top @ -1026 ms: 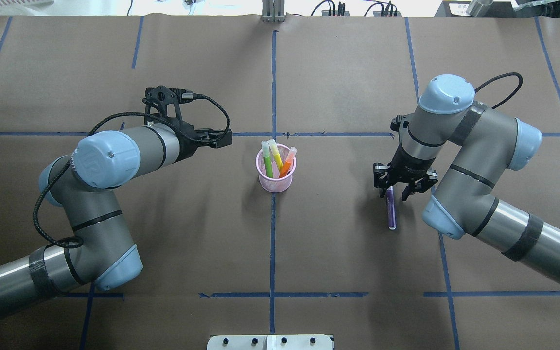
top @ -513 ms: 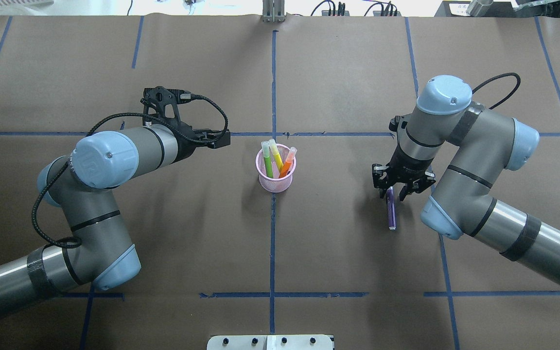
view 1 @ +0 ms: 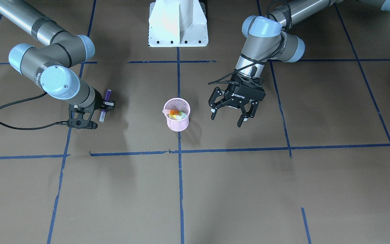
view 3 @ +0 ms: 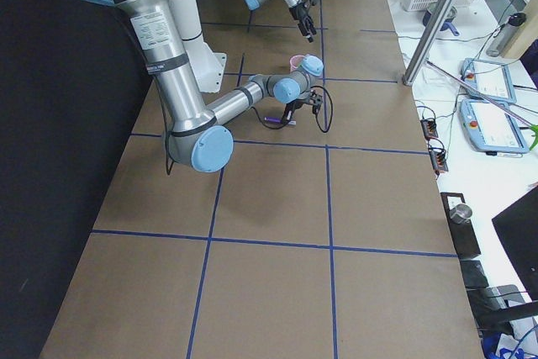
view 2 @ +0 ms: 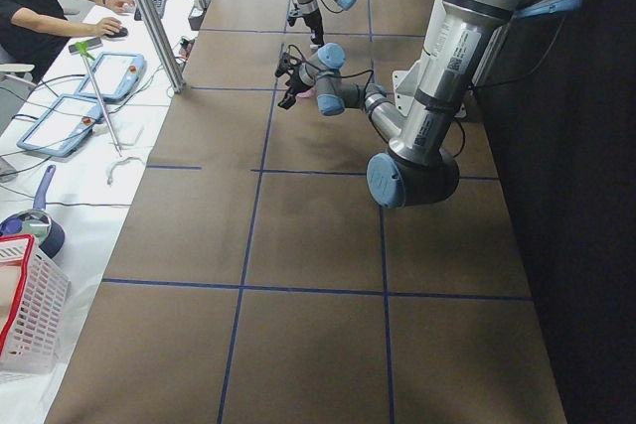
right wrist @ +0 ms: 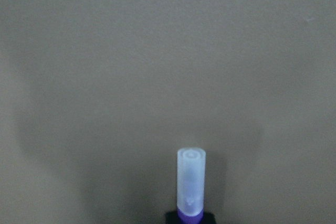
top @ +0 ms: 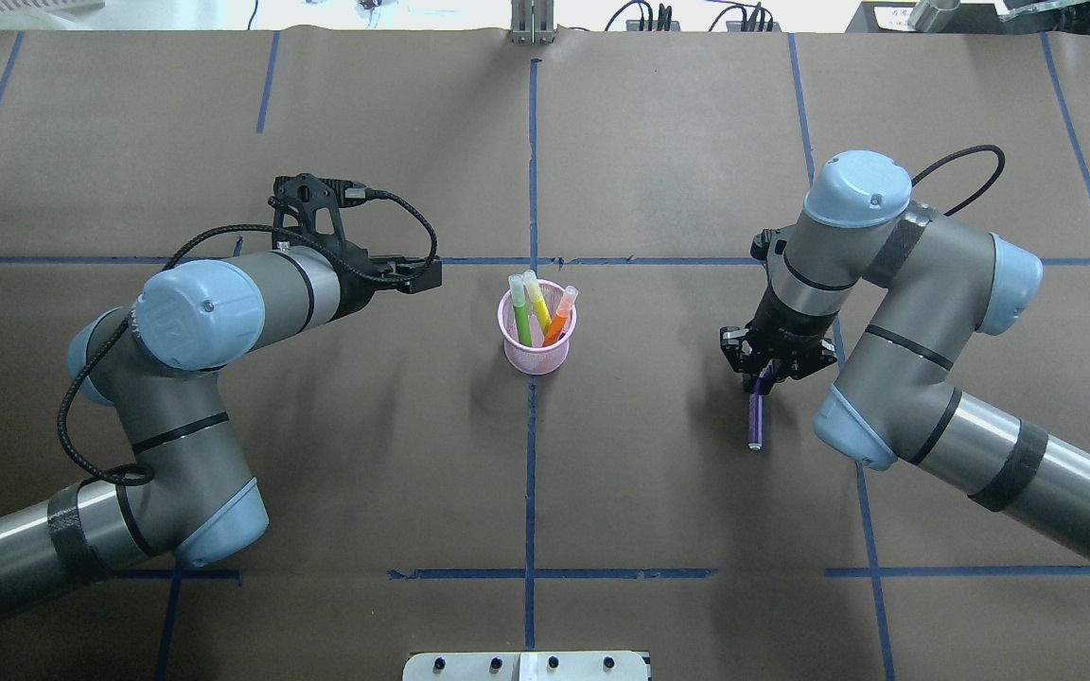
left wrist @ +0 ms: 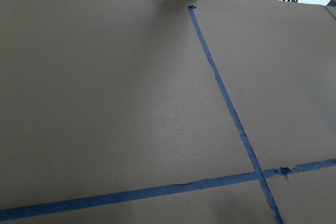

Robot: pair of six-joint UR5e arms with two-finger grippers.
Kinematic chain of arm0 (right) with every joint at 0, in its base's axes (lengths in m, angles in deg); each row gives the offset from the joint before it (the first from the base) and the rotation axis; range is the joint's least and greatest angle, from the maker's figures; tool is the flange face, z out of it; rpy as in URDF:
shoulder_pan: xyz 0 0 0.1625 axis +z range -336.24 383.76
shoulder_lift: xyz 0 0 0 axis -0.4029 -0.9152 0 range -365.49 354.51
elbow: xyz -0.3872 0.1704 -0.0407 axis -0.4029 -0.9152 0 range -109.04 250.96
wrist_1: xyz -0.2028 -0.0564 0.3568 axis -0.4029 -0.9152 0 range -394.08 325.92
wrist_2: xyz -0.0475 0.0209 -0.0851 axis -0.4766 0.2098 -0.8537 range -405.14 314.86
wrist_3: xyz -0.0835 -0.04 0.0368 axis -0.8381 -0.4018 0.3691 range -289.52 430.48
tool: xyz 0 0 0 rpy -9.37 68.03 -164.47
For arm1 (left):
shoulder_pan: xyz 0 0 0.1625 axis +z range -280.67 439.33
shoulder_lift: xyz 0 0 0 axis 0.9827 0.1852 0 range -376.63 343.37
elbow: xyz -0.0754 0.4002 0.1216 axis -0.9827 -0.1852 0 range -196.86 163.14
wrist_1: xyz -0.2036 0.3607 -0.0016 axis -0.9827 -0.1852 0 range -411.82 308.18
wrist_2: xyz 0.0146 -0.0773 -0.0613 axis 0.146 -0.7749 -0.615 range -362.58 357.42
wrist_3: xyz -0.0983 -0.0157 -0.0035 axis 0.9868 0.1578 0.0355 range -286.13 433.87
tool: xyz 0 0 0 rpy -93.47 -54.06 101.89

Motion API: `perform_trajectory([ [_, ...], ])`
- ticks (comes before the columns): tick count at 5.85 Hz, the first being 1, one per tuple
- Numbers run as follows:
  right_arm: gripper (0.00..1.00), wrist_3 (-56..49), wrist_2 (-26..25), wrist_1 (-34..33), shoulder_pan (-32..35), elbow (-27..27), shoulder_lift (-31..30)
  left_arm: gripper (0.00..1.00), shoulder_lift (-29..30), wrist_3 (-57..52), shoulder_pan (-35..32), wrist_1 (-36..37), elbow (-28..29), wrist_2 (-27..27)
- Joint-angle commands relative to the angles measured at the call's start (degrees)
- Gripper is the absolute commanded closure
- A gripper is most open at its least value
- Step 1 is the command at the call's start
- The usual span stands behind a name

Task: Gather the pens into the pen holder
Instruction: 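Lift the purple marker with the right gripper and carry it over the cup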

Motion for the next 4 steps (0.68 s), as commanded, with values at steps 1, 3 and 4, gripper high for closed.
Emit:
perform_trajectory([
  [1,1.0,0.06,-0.08,0.04,0.68,1.72,0.32,0.0,-0.02,0.0,0.0,-0.01,-0.03,0.0],
  [3,1.0,0.49,-3.56,0.04,1.56,8.19,0.4,0.0,-0.02,0.0,0.0,-0.1,-0.03,0.0],
  [4,1.0,5.11,-8.47,0.3,0.78,10.84,1.97,0.0,-0.02,0.0,0.0,-0.1,-0.03,0.0],
])
